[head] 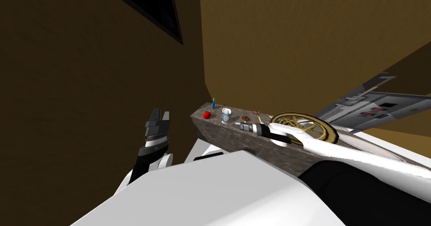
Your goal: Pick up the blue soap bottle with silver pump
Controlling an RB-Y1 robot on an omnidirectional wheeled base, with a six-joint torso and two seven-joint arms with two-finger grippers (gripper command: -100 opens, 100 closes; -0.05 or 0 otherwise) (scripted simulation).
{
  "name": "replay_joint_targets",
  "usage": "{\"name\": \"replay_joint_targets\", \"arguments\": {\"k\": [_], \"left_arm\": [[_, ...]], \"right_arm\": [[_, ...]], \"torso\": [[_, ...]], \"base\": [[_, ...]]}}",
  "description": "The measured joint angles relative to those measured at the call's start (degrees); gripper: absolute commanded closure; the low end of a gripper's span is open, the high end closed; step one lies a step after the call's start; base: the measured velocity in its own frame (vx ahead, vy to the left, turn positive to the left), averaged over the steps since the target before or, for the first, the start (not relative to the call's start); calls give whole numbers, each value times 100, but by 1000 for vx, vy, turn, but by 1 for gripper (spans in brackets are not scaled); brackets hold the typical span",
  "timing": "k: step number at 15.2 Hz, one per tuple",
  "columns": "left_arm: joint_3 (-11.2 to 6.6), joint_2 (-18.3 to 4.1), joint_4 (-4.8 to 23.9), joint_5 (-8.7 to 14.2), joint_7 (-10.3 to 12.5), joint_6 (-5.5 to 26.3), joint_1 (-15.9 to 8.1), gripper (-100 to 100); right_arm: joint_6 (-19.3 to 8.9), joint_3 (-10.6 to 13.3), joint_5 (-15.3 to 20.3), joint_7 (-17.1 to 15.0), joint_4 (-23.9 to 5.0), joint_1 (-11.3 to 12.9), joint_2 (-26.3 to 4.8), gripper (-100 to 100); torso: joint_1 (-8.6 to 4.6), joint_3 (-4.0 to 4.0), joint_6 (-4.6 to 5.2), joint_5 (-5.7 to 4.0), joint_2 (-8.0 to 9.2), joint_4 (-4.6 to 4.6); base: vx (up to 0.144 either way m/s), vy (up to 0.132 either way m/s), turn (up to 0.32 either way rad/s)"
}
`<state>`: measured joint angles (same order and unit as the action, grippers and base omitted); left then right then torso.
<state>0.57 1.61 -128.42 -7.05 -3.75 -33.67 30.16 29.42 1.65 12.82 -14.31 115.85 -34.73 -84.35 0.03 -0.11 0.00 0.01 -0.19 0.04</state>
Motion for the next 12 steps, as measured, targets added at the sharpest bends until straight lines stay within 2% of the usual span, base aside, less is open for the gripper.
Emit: {"name": "replay_joint_targets", "arguments": {"k": [12], "left_arm": [[0, 0, 0, 0, 0, 0, 0, 0]], "right_arm": [[-22, -38, 361, -218, -241, -93, -1437, -100]], "torso": [[1, 1, 0, 0, 2, 0]], "base": [[32, -7, 85]]}}
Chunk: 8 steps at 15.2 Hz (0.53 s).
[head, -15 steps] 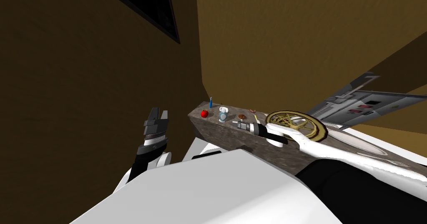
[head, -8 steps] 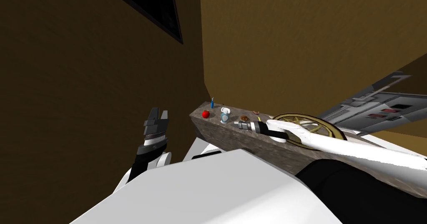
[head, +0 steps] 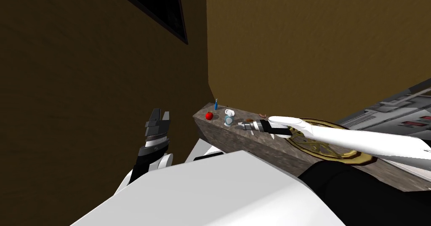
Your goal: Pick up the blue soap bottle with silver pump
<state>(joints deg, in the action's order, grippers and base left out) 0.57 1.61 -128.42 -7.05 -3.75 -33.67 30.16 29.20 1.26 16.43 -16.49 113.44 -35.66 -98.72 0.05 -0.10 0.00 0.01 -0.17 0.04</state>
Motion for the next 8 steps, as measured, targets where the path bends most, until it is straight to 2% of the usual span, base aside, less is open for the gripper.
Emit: {"name": "replay_joint_targets", "arguments": {"k": [2, 8], "left_arm": [[0, 0, 0, 0, 0, 0, 0, 0], [0, 0, 0, 0, 0, 0, 0, 0]], "right_arm": [[3, 28, 74, -45, -55, 23, -242, -100], [-13, -105, 241, -154, -159, -137, -989, -100]], "torso": [[1, -1, -2, 1, -2, 1], [6, -4, -3, 2, -6, 1]], "base": [[29, -6, 69], [37, -2, 108]]}}
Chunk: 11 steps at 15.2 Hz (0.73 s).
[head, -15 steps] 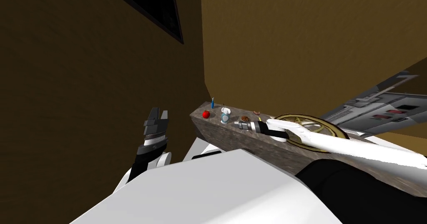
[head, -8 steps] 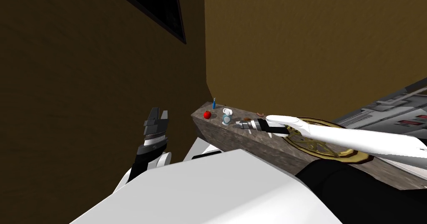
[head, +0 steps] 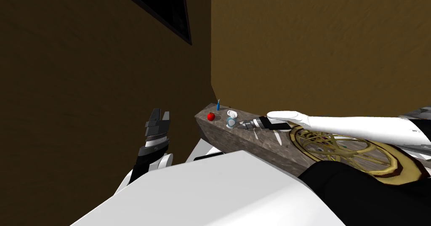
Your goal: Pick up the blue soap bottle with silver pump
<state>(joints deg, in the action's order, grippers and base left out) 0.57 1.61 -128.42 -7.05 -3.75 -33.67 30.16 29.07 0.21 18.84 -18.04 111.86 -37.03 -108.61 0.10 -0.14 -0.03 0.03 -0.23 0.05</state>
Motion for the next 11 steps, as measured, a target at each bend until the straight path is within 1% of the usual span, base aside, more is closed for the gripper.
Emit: {"name": "replay_joint_targets", "arguments": {"k": [1, 2, 3, 4, 5, 7, 8, 9, 10, 11], "left_arm": [[0, 0, 0, 0, 0, 0, 0, 0], [0, 0, 0, 0, 0, 0, 0, 0], [0, 0, 0, 0, 0, 0, 0, 0], [0, 0, 0, 0, 0, 0, 0, 0], [0, 0, 0, 0, 0, 0, 0, 0], [0, 0, 0, 0, 0, 0, 0, 0], [0, 0, 0, 0, 0, 0, 0, 0], [0, 0, 0, 0, 0, 0, 0, 0], [0, 0, 0, 0, 0, 0, -1, 0], [0, 0, 0, 0, 0, 0, 0, 0]], "right_arm": [[-1, 51, 43, -33, -25, 63, -135, -100], [-57, 11, -481, 303, -54, -174, -502, -100], [-81, 72, -559, 437, -65, -102, -609, -100], [-52, 166, -408, 328, -71, 76, -574, -100], [-24, 150, -278, 207, -78, 102, -553, -100], [-4, 77, -22, -8, -85, 62, -542, -100], [-1, -16, 63, -55, -92, -35, -538, -100], [-1, -52, 124, -83, -108, -71, -621, -100], [2, 40, 198, -124, -123, 32, -744, -100], [-2, 73, 240, -155, -131, 60, -857, -100]], "torso": [[-1, -1, 1, 0, -1, 0], [1, -2, -1, 2, -2, 1], [1, 0, 1, 0, 0, 0], [-1, 3, 4, -2, 6, -2], [-2, 7, 5, -2, 12, -3], [-2, 12, 6, -2, 21, -5], [-2, 14, 5, -2, 23, -6], [0, 12, 2, -1, 21, -5], [2, 9, 0, 1, 14, -4], [3, 6, 1, 0, 10, -3]], "base": [[40, -2, 89], [33, -3, 97], [21, -4, 45], [9, -2, -1], [1, 0, -13], [-3, 0, -1], [6, 5, 83], [27, 6, 159], [33, 4, 121], [37, 10, 106]]}}
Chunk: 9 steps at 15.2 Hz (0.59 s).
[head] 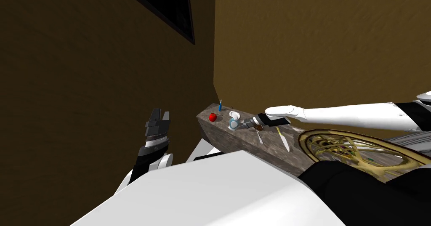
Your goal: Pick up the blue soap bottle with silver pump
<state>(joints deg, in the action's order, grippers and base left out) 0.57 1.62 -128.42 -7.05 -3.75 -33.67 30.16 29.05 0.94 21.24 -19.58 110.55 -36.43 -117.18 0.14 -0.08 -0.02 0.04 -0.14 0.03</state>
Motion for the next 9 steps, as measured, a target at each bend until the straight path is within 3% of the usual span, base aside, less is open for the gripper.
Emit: {"name": "replay_joint_targets", "arguments": {"k": [4, 9], "left_arm": [[0, 0, 0, 0, 0, 0, 0, 0], [0, 0, 0, 0, 0, 0, 0, 0]], "right_arm": [[4, 5, 120, -65, -61, -2, -448, -100], [7, -73, 207, -117, -115, -89, -789, -100]], "torso": [[5, -3, -1, 1, -5, 2], [3, 2, 3, 0, 3, -1]], "base": [[32, 12, 86], [21, 16, 64]]}}
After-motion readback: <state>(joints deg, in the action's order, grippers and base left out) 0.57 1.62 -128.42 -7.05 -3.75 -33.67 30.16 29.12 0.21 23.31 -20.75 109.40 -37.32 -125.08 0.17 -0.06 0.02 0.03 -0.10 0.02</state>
